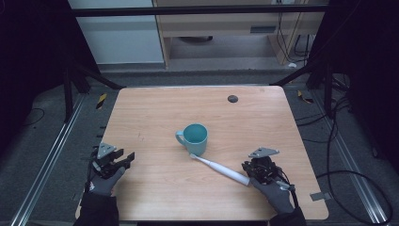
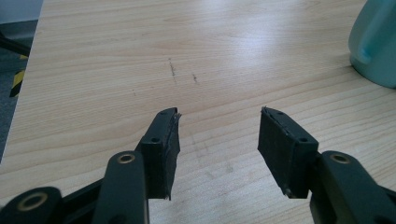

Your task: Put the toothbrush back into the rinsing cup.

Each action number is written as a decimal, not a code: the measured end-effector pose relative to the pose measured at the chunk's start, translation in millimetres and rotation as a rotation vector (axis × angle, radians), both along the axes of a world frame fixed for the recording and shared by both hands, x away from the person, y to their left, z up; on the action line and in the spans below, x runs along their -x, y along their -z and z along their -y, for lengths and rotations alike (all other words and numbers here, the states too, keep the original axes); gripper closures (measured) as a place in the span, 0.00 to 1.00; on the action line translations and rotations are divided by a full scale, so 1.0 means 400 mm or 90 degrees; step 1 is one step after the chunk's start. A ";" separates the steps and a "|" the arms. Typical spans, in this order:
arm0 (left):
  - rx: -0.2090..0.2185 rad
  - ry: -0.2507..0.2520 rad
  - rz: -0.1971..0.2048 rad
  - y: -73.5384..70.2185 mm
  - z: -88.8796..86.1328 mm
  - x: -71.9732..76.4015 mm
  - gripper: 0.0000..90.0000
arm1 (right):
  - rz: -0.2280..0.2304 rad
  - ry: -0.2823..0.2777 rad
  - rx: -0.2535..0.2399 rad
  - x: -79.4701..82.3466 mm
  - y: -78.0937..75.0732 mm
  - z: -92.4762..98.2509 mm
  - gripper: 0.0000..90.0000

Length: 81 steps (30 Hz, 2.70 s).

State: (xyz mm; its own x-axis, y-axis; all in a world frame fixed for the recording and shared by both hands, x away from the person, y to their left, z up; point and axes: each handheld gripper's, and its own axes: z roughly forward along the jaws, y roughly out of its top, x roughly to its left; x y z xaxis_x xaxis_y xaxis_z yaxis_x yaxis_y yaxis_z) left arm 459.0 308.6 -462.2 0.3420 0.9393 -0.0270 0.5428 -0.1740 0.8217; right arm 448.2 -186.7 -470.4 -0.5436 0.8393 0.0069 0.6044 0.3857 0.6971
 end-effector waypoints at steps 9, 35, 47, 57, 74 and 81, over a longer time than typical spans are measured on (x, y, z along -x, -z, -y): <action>-0.002 -0.001 -0.003 0.001 -0.002 -0.001 0.53 | 0.015 -0.012 -0.001 -0.012 -0.052 0.004 0.73; -0.008 0.002 -0.007 0.003 -0.003 -0.001 0.52 | -0.035 -0.139 0.061 -0.041 -0.159 -0.067 0.40; -0.007 0.004 -0.009 0.004 -0.004 -0.002 0.52 | -0.082 -0.199 0.119 -0.069 -0.141 -0.122 0.41; -0.007 0.008 -0.011 0.005 -0.004 -0.002 0.52 | -0.125 -0.229 0.158 -0.087 -0.113 -0.155 0.44; -0.008 0.007 -0.016 0.008 -0.001 -0.003 0.52 | -0.182 -0.270 0.216 -0.107 -0.055 -0.188 0.52; -0.009 0.009 -0.016 0.009 -0.001 -0.004 0.52 | -0.198 -0.278 0.232 -0.113 -0.034 -0.200 0.57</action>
